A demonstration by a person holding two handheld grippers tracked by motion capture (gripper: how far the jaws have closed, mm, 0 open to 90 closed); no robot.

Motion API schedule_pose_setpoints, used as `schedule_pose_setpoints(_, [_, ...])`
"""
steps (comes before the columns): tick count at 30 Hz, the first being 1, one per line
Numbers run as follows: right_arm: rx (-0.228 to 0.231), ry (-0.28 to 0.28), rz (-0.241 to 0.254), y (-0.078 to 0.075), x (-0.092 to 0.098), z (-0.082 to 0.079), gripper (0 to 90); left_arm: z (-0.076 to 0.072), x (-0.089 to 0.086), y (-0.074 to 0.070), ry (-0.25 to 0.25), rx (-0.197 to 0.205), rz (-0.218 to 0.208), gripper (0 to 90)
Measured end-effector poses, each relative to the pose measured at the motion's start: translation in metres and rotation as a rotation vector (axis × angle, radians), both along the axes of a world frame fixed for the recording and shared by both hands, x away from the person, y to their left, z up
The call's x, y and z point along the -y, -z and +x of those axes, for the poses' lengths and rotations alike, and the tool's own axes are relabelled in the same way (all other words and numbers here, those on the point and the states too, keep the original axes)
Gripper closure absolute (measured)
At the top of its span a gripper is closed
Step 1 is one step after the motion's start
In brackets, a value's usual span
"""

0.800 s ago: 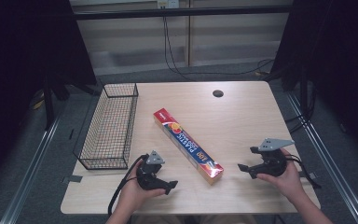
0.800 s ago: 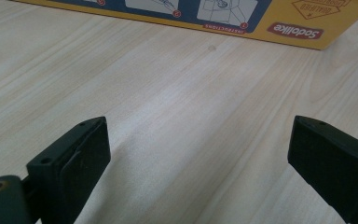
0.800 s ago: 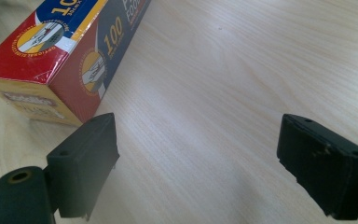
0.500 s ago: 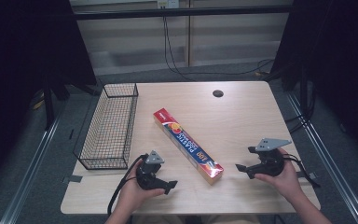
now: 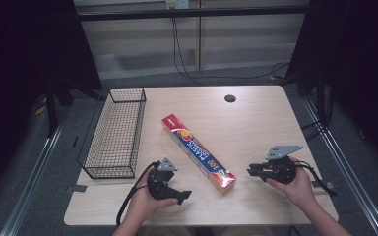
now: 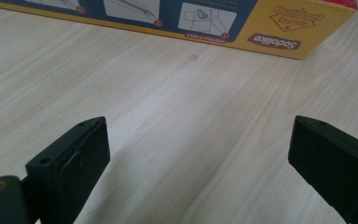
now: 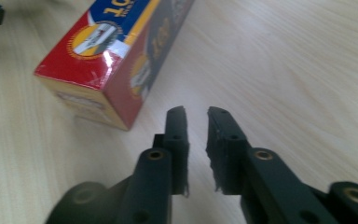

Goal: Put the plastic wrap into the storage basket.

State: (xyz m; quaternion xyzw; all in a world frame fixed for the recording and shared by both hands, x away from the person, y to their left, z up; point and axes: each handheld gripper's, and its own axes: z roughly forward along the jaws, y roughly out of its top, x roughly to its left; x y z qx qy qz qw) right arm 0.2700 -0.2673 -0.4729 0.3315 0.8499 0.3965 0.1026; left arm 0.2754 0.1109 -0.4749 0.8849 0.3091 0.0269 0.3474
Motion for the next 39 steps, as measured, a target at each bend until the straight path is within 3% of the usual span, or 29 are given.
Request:
schedule_pose_setpoints(5, [0.008,-0.055,-0.015,-0.001,-0.014,-0.003,90.0,0.001,0.005,-0.002,-0.005,-0.016,-0.019,5.3])
schedule_pose_setpoints(11, [-0.006,-0.089,0.004,0.000,-0.026,-0.002,90.0,0.005,0.010,-0.004,-0.025,-0.033,-0.027,5.3])
schedule_pose_setpoints(25, [-0.031,-0.107,0.019,0.007,-0.034,-0.002,90.0,0.014,0.019,-0.008,-0.066,-0.068,-0.025,5.1])
schedule_pose_setpoints(27, [-0.010,-0.135,-0.032,0.005,-0.043,-0.006,90.0,0.016,0.021,-0.010,-0.085,-0.078,-0.025,5.0])
schedule_pose_setpoints(29, [-0.015,-0.142,0.013,0.005,-0.047,-0.006,90.0,0.018,0.022,-0.012,-0.102,-0.086,-0.023,4.8])
schedule_pose_setpoints(39, [-0.009,-0.221,-0.001,0.007,-0.075,-0.015,90.0,0.028,0.024,-0.023,-0.209,-0.142,-0.012,3.7])
